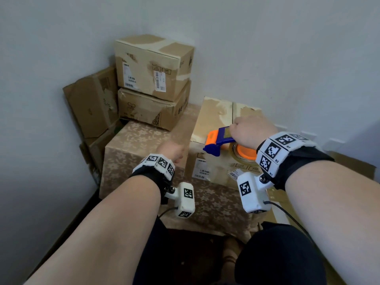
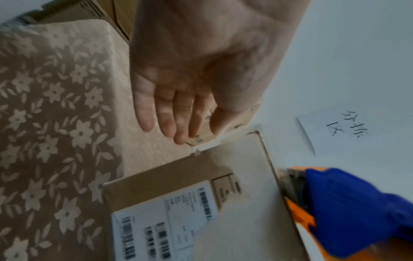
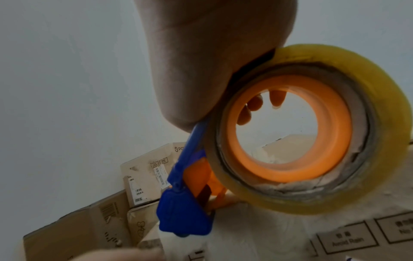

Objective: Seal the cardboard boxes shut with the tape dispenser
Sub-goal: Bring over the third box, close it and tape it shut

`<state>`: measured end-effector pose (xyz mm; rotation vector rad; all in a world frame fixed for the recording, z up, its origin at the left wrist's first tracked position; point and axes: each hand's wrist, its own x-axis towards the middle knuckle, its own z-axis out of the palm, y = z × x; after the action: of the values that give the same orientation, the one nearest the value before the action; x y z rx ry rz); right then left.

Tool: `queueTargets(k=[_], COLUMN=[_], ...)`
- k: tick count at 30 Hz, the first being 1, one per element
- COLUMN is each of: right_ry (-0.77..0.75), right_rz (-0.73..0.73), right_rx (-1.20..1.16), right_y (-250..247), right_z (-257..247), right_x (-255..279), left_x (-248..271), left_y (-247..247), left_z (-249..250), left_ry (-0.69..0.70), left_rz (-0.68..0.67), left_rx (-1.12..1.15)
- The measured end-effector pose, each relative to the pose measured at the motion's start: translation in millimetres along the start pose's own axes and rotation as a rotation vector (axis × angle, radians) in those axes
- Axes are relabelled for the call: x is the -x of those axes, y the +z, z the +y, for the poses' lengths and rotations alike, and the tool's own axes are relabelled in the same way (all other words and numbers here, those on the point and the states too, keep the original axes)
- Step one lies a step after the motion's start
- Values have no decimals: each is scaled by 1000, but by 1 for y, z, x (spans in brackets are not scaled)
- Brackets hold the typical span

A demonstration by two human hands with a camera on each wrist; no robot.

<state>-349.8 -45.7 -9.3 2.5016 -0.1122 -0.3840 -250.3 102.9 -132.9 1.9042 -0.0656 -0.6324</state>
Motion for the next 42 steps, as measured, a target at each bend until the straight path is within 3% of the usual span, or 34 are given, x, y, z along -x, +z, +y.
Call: queueTargets(k=[3, 6, 9, 12, 23, 25, 28, 33, 36, 42], right_ry=[7, 23, 23, 18, 28, 34, 40, 90, 80, 109], right_rz=[-5, -8, -13, -41, -65, -61, -50, -49, -38, 2], right_rx=[2, -5, 20, 15, 67, 65, 46, 5, -5, -180], right_y=[0, -1, -1, -2, 1, 1, 1, -2, -4, -13], right_z=[-1, -1, -2, -2, -1, -1, -1, -1, 0, -4], right_x=[1, 1, 1, -1, -9, -8, -8, -7, -9, -18], left_x=[0, 9, 14, 20, 13, 18, 14, 9, 7, -9], left_y=[-2, -3, -3, -2, 2, 0, -1, 8, 6, -14], left_z=[10, 18, 14, 11, -6, -2, 7, 17, 23, 34], left_ry=[49, 104, 107, 94, 47, 108, 328, 529, 573, 512], left_rz=[8, -178, -386, -503, -538, -488, -310, -82, 35, 116], left_rx=[203, 392, 386, 337, 128, 45, -68, -565, -734, -992])
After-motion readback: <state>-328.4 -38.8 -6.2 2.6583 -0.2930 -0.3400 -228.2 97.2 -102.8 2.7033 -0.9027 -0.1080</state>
